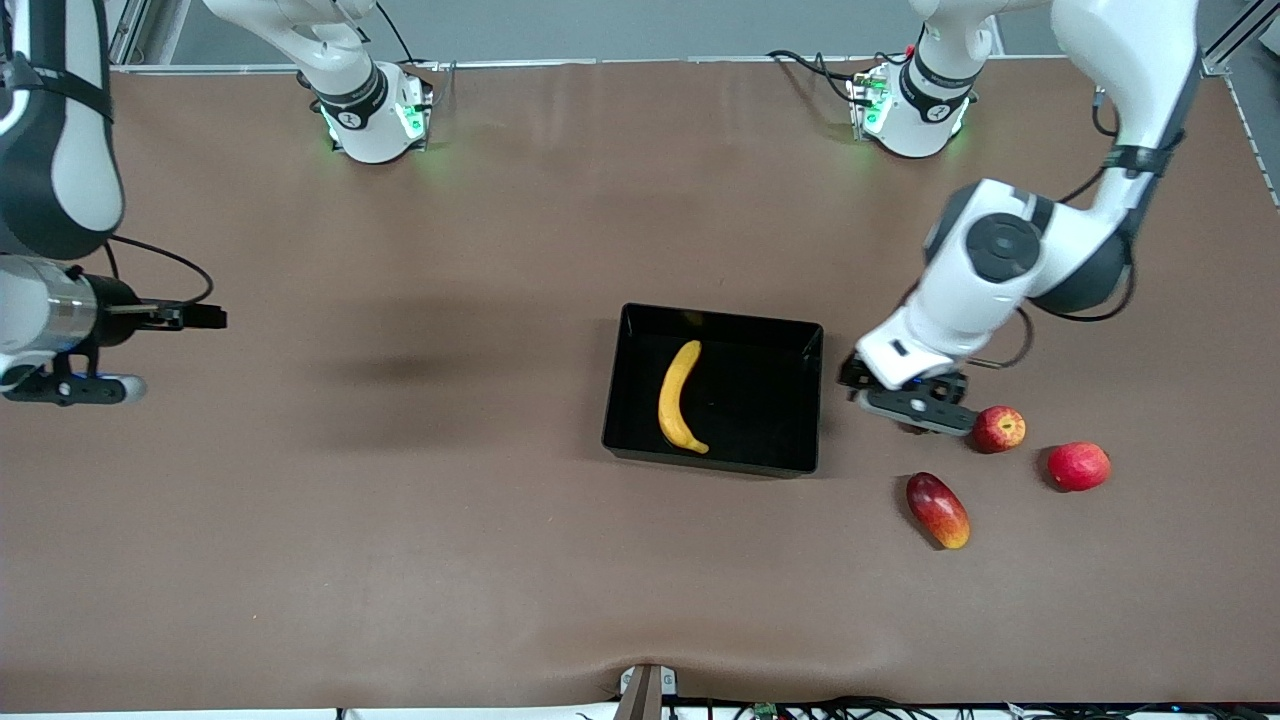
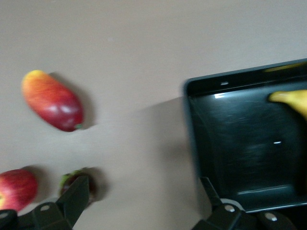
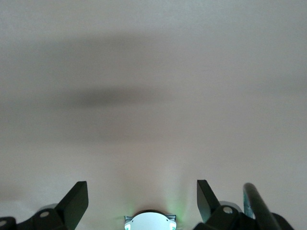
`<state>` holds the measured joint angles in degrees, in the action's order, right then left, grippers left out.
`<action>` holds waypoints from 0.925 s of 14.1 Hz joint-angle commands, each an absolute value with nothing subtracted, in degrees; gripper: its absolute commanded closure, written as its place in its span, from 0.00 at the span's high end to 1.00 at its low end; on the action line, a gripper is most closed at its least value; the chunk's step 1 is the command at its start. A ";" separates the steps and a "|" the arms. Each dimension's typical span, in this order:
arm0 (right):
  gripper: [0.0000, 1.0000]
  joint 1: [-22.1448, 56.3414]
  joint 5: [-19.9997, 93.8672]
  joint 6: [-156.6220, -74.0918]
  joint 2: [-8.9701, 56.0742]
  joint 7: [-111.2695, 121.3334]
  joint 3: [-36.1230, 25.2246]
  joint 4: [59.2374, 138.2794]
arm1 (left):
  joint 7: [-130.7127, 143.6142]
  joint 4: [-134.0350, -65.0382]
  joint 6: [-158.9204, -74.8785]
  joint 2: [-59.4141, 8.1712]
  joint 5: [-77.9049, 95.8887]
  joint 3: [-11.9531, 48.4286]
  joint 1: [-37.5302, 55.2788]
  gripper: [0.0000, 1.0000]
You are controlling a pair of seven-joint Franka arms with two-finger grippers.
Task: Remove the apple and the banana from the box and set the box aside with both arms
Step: 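Move the left gripper into the tray over the yellow banana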
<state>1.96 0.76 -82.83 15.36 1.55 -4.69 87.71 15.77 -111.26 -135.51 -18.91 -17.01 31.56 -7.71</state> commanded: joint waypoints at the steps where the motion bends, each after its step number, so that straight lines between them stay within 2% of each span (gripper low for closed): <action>1: 1.00 2.99 3.76 -82.79 16.08 1.14 -4.83 87.10 | 22.74 -105.49 -133.07 -23.10 -17.93 31.46 -1.08 1.00; 10: 1.00 3.25 14.75 -85.87 18.46 1.14 -4.83 86.84 | 46.38 -89.84 -133.07 -40.76 -24.86 30.77 13.43 1.00; 13: 1.00 3.60 15.91 -87.27 19.16 1.05 -4.83 86.84 | 49.91 -88.68 -133.68 -43.06 -26.98 25.77 19.32 1.00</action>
